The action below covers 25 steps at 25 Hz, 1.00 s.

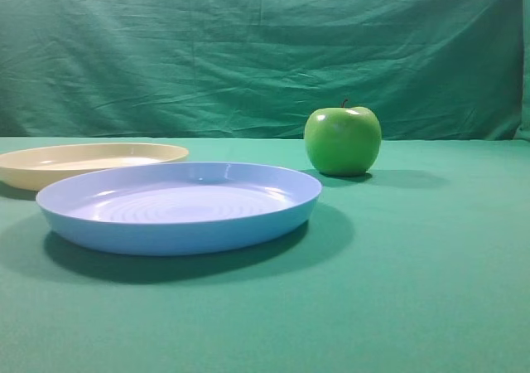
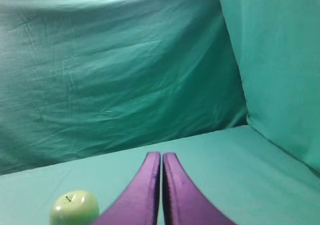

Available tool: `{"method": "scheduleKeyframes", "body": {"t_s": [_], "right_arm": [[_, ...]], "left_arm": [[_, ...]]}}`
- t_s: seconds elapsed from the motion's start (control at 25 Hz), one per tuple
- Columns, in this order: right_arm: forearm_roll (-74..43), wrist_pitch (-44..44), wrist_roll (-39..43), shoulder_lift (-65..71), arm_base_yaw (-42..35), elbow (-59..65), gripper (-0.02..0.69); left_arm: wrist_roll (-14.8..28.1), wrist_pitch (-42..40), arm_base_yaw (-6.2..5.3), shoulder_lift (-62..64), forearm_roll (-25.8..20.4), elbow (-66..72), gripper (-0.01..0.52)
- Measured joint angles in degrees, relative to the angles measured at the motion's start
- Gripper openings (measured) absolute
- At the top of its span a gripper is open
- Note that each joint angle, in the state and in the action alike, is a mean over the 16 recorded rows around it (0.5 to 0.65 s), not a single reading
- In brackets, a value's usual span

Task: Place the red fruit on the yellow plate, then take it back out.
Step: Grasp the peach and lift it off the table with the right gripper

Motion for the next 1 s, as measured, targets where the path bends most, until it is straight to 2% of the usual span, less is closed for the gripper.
{"method": "scheduleKeyframes", "body": {"t_s": [0.2,0.48,0.6,0.76,1.0], "right_arm": [[0.82,4.52,-1.46,2.9,0.0,-6.29,0.0],[0.7,16.46,-4.5,8.44,0.0,-15.88,0.003],[0.72,21.6,-6.21,11.16,0.0,-18.62,0.026],[0.74,27.66,-8.41,13.94,0.0,-20.86,0.119],[0.74,35.79,-11.63,17.34,0.04,-22.85,0.355]], "left_arm": [[0.0,0.0,0.0,0.0,0.0,0.0,0.0],[0.0,0.0,0.0,0.0,0.0,0.0,0.0],[0.0,0.0,0.0,0.0,0.0,0.0,0.0],[0.0,0.0,0.0,0.0,0.0,0.0,0.0],[0.0,0.0,0.0,0.0,0.0,0.0,0.0]]}}
